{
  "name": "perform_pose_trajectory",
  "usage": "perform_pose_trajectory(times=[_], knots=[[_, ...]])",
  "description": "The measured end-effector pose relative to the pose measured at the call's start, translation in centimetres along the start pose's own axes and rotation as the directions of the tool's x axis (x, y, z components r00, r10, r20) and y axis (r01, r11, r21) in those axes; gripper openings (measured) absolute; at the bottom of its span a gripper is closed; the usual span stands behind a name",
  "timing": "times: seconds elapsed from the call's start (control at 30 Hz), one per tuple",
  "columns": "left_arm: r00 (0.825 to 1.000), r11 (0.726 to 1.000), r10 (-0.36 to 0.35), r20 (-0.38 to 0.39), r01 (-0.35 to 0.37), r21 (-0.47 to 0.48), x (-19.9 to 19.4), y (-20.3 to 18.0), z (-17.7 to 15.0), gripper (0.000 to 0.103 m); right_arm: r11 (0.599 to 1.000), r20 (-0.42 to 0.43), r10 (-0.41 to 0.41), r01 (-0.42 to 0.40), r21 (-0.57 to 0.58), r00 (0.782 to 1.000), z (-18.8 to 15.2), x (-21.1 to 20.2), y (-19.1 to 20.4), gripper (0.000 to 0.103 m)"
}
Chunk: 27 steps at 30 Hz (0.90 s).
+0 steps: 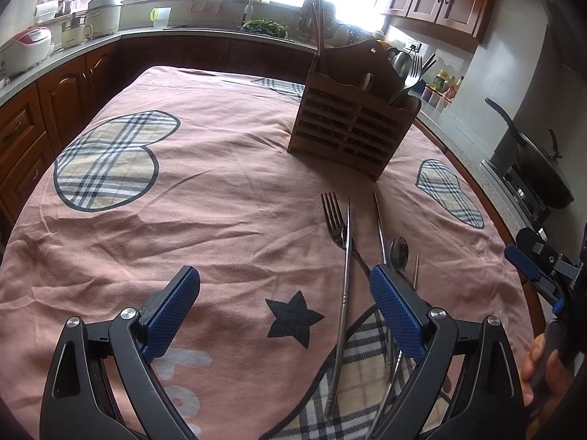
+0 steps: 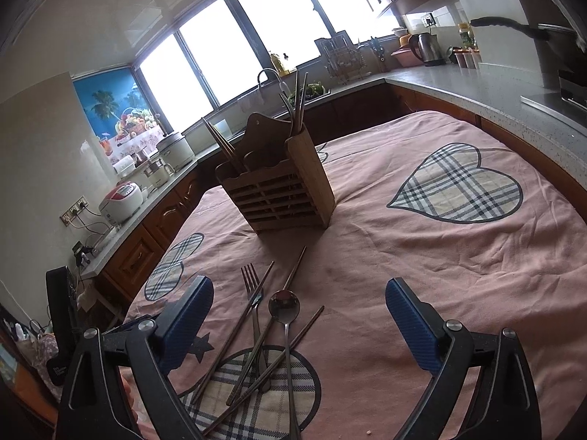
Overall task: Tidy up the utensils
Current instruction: 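Close the right tool on the silver spoon while the left tool grasps a metal chopstick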
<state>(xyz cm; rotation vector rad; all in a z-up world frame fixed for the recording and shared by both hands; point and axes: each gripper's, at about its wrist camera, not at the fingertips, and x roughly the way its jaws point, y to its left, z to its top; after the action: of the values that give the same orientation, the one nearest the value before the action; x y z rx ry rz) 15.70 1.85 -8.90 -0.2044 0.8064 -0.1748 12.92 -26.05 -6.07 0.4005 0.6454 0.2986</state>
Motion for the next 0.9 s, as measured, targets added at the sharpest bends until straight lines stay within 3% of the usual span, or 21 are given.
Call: perform_pose_trajectory(times=[0.17,0.27,0.47,0.9], knots=[[1.000,1.000,-0.005,-0.022,0.005,0.020,0.8,-0.4,-0.1,0.091,1.000,-0.053,-0.001,0.000,-0.024,0.999,-0.6,1.2,0.4,0.059],[0.999,1.000,-0.009,-0.038,0.010,0.030,1.4,-0.6,-0.1,0.088,0.999,-0.097,0.005,-0.009,-0.038,0.995,-1.1,2.2,0.6,0.047],[0.996,0.997,-0.015,-0.092,0.023,0.080,3.0,-1.4,-0.1,0.078,0.996,-0.196,0.022,-0.040,-0.086,0.980,-2.1,4.7,1.7,0.037],[0.990,0.989,-0.028,-0.135,0.046,0.139,5.1,-2.1,1.8,0.072,0.978,-0.325,-0.042,-0.027,-0.206,0.945,-3.1,9.6,2.7,0.025]])
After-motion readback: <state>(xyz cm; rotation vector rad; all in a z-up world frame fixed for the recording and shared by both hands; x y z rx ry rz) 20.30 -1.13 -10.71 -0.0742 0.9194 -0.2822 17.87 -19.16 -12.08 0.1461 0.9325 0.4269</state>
